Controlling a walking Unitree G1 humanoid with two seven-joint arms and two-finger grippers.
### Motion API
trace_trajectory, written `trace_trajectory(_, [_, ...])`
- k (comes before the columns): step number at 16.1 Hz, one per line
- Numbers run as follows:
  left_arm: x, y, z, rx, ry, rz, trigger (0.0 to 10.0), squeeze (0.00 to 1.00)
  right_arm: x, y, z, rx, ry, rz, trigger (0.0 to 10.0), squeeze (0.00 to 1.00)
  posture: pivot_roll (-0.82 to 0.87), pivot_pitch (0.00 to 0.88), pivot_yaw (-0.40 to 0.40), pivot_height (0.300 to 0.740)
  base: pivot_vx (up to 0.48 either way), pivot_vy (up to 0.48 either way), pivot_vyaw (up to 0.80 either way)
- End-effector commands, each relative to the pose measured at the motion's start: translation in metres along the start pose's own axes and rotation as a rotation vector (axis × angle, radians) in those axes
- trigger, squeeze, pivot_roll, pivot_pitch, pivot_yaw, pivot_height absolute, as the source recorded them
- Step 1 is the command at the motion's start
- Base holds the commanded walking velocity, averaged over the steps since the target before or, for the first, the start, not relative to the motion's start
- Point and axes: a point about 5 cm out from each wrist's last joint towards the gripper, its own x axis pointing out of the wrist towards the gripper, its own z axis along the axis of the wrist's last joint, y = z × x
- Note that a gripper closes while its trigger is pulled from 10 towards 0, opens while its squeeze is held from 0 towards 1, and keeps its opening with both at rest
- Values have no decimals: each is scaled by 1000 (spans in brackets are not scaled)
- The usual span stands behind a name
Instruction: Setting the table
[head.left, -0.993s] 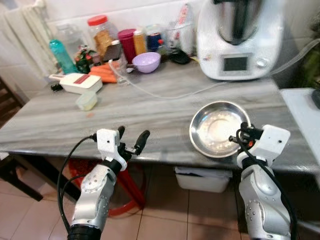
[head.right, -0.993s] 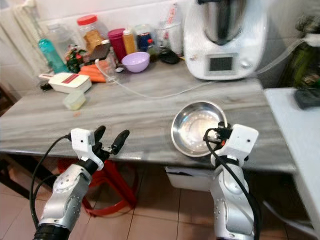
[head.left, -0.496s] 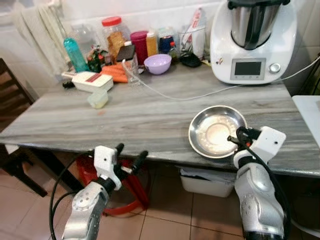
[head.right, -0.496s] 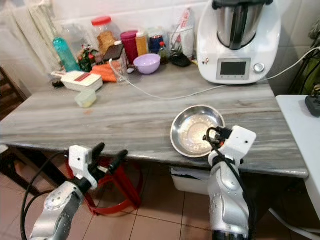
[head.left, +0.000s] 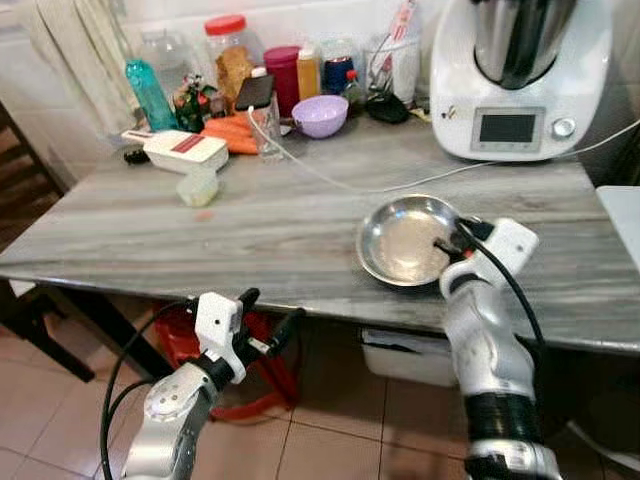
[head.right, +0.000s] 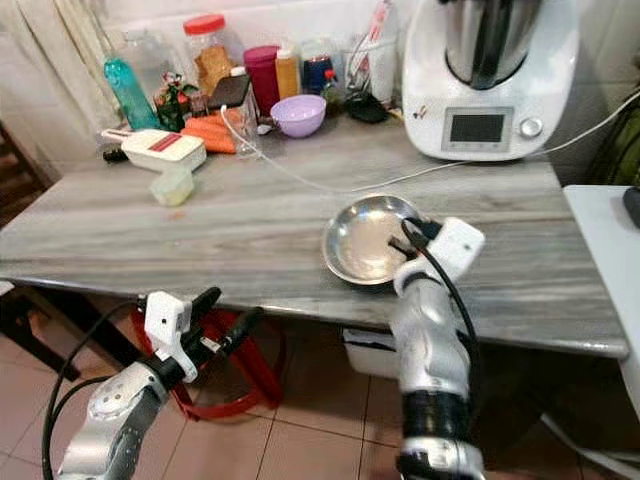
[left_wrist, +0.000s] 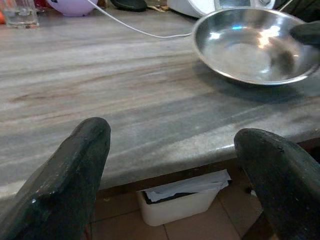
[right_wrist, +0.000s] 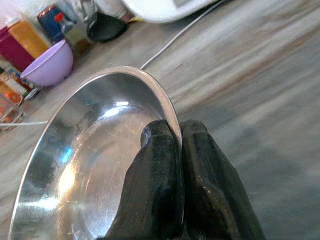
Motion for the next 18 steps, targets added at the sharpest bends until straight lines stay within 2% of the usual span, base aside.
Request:
trace_trajectory(1, [0, 2, 6, 22, -12, -14, 10000, 0, 2, 7, -7, 5, 45, -15, 10000, 0, -78, 0, 135, 740, 0, 0, 0])
trace_trajectory(5, [0, 0, 7, 25, -12, -29, 10000, 0, 2, -3, -22, 1, 119, -77, 10000, 0, -73, 0, 133, 740, 0, 0, 0])
trace_trajectory(6, [0, 0, 7, 24, -13, -31, 10000, 0, 1, -5, -25, 2, 136, -86, 10000, 384, -74, 0, 134, 740, 0, 0, 0])
trace_trajectory(7, [1, -1, 7, 24, -14, -33, 10000, 0, 0, -7, -28, 3, 146, -89, 10000, 894, -75, 0, 135, 740, 0, 0, 0])
trace_trajectory(8, [1, -1, 8, 24, -15, -35, 10000, 0, -1, -9, -30, 3, 151, -91, 10000, 1000, -77, 0, 137, 740, 0, 0, 0])
trace_trajectory(12, [4, 0, 9, 26, -18, -40, 10000, 0, -1, -14, -23, -64, 108, -89, 10000, 1000, -83, 0, 148, 740, 0, 0, 0])
trace_trajectory(13, [5, -1, 10, 26, -19, -41, 10000, 0, -1, -16, -21, -111, 90, -87, 10000, 1000, -82, 0, 151, 740, 0, 0, 0])
trace_trajectory(16, [6, 0, 11, 28, -24, -36, 10000, 0, -1, -15, -14, -158, 36, -64, 10000, 1000, -82, 0, 153, 740, 0, 0, 0])
trace_trajectory(18, [8, 0, 14, 28, -32, -29, 10000, 0, 0, -11, -4, -219, -40, -26, 10000, 1000, -81, 0, 151, 740, 0, 0, 0])
